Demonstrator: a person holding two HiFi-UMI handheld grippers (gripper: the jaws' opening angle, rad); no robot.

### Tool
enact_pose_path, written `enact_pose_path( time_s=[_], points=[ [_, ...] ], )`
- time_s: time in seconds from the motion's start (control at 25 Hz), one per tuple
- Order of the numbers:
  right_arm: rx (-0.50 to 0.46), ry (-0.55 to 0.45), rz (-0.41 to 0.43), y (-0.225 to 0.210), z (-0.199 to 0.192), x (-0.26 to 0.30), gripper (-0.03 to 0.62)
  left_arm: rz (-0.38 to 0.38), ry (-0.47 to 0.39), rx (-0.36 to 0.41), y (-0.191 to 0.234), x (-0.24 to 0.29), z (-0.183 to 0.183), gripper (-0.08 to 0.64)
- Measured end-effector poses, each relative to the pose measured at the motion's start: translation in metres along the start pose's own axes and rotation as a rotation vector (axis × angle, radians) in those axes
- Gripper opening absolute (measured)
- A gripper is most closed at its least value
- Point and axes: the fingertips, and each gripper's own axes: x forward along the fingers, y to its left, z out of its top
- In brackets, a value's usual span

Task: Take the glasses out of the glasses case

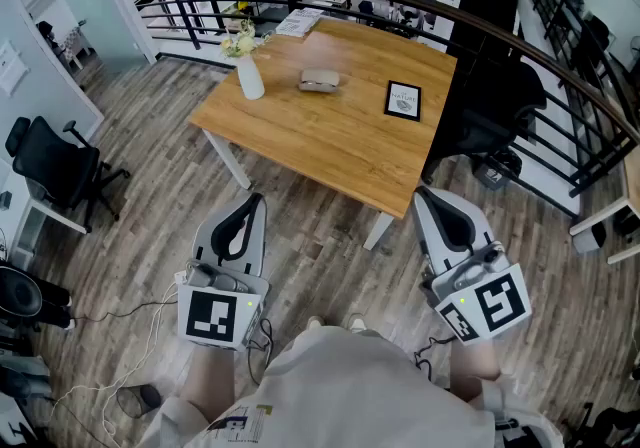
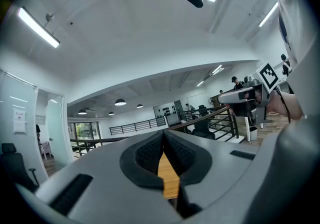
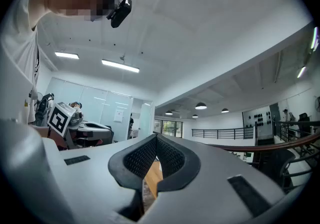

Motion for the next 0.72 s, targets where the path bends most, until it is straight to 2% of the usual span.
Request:
enact_pose_path(
  time_s=[0.2, 0.72],
  points=[
    [0.026, -0.020, -0.001, -0.008, -0.001, 0.009, 0.025, 0.011, 0.001, -0.003, 0.007, 0.005, -0.003, 0.017],
    [0.037, 0.011, 0.029, -0.022, -0.012, 0.012, 0.026, 0.015, -0.003, -0.005, -0.006, 0.018, 0.001, 0.017]
  ],
)
